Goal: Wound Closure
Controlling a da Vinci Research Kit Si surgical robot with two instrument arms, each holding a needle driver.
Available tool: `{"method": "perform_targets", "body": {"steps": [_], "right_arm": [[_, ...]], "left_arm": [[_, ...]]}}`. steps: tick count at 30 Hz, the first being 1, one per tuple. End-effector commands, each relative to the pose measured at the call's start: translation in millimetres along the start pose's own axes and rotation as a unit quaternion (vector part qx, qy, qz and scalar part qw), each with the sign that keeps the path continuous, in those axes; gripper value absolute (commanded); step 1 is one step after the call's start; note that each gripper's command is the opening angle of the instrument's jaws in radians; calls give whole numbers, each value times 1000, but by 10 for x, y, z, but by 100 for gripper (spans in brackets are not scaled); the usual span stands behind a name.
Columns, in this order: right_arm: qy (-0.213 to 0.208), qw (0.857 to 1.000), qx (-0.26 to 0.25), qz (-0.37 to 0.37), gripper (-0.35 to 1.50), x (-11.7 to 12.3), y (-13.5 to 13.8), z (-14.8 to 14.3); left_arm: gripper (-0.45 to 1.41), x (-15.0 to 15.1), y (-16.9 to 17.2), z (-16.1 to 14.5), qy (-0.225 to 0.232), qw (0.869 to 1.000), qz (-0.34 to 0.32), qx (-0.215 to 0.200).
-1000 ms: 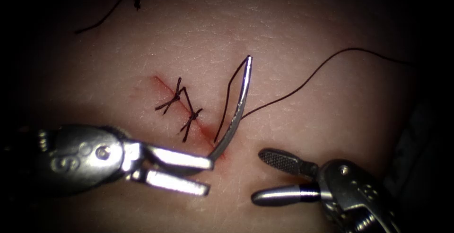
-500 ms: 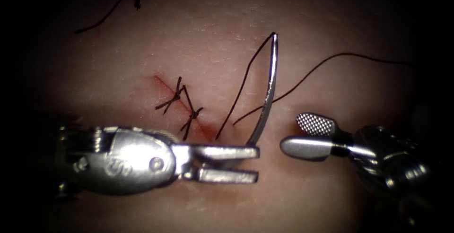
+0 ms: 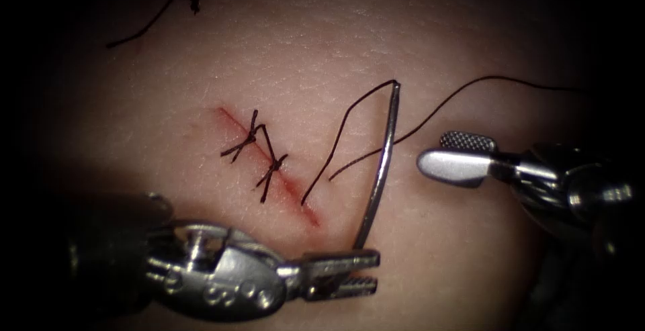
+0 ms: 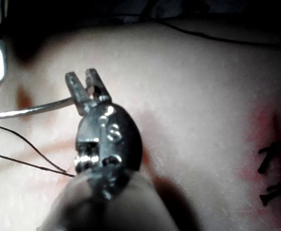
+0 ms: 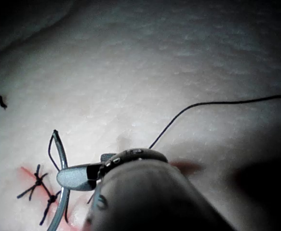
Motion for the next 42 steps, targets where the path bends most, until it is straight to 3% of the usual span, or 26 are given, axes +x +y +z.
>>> {"method": "perform_targets", "body": {"steps": [1,12,21,27,30,32,33,42], "right_arm": [[-3,1000,7,7,138,-4,-1,16],[-22,998,41,51,131,-22,-6,42],[-33,996,56,59,115,-38,-5,54],[-33,996,56,58,110,-37,-5,61],[-34,996,55,58,84,-38,-6,62],[-38,997,45,58,-13,-39,-6,59],[-42,997,41,58,-35,-39,-6,58],[-27,998,17,59,-35,-34,1,46]], "left_arm": [[-45,-3,8,6,-2,1000,4,1],[-45,-1,8,7,-4,999,41,25],[-45,-1,8,9,0,998,55,26],[-45,3,9,10,4,998,63,24],[-45,3,8,12,5,998,63,25],[-45,3,8,13,4,998,63,25],[-45,3,8,13,4,998,63,25],[-45,2,7,13,4,998,65,25]]}}
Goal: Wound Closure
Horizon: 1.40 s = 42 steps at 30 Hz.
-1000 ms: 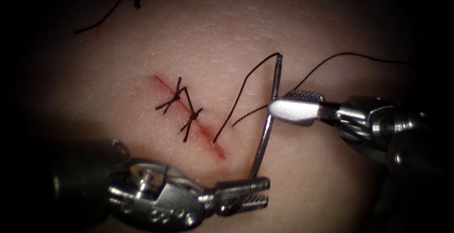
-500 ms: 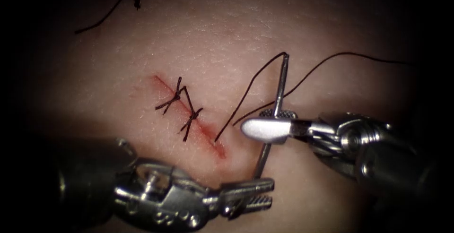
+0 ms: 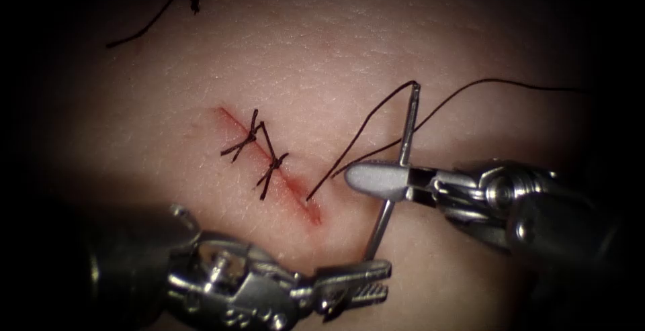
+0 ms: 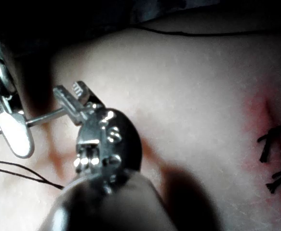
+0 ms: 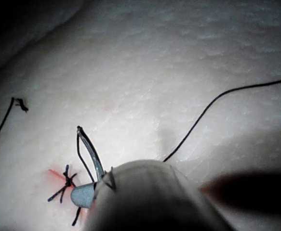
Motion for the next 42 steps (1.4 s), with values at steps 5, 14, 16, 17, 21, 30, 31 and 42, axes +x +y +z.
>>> {"method": "perform_targets", "body": {"steps": [5,14,16,17,21,30,31,42], "right_arm": [[-1,1000,-2,-1,-35,-2,3,10],[18,997,-27,-68,-35,7,6,15],[32,996,-36,-79,-35,9,7,15],[37,995,-38,-81,-35,9,7,16],[58,993,-42,-98,-35,11,7,19],[87,979,-58,-172,-35,10,7,23],[88,978,-59,-181,-35,10,7,23],[94,954,-62,-279,-35,1,9,23]], "left_arm": [[17,-2,7,9,0,1000,-7,2],[138,7,16,-3,-14,987,-163,-6],[138,7,18,-11,-13,984,-175,-22],[138,6,20,-18,-12,981,-188,-34],[125,-2,27,-41,-5,972,-219,-80],[-16,-55,18,-78,15,956,-257,-141],[-33,-61,16,-79,13,955,-256,-150],[-45,-112,-6,-32,-66,937,-236,-250]]}}
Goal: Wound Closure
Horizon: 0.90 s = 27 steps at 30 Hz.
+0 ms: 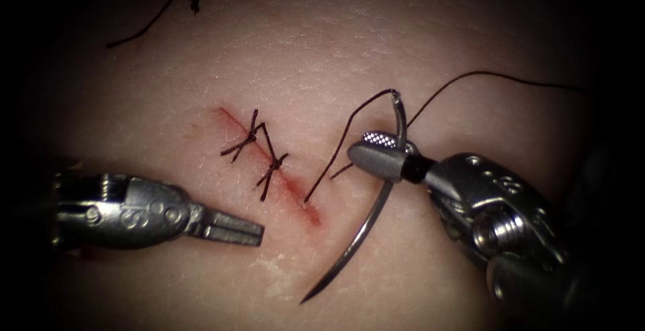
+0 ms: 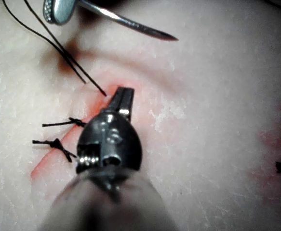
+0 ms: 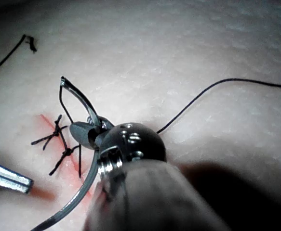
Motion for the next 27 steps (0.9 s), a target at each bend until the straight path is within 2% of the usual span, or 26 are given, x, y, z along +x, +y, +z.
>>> {"method": "perform_targets", "body": {"steps": [1,8,15,20,27], "right_arm": [[0,1000,1,-5,-35,-8,-1,8],[6,1000,1,-22,-35,-9,-2,7],[9,999,3,-39,-35,-9,-1,4],[10,999,2,-48,-35,-9,-1,5],[12,999,2,-51,-35,-10,-3,5]], "left_arm": [[-45,-5,-1,14,-6,1000,-2,0],[-45,0,-15,50,-70,997,3,-10],[-45,-3,-18,60,-144,988,17,-52],[-45,-7,-24,58,-167,984,18,-56],[-45,-8,-36,66,-174,983,26,-48]]}}
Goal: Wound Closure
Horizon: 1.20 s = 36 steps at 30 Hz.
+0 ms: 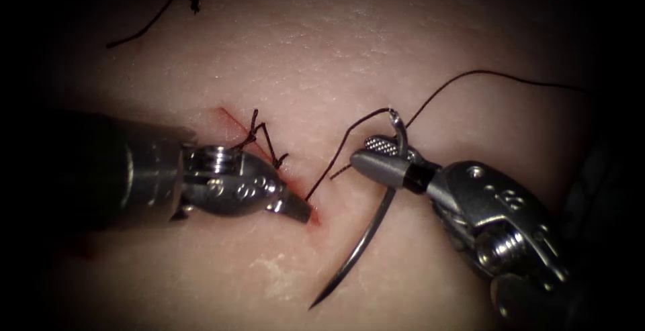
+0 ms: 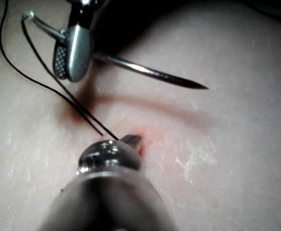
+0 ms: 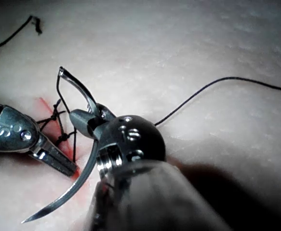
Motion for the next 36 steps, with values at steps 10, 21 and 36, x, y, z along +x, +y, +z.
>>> {"method": "perform_targets", "body": {"steps": [10,21,36], "right_arm": [[0,1000,1,-9,-35,-8,-4,8],[2,1000,0,-15,-35,-10,-6,9],[29,998,-14,-46,-35,-10,-7,12]], "left_arm": [[-45,-14,-4,18,-16,1000,4,1],[-45,-28,-18,33,-36,999,3,4],[-45,-36,-52,49,-84,996,-11,36]]}}
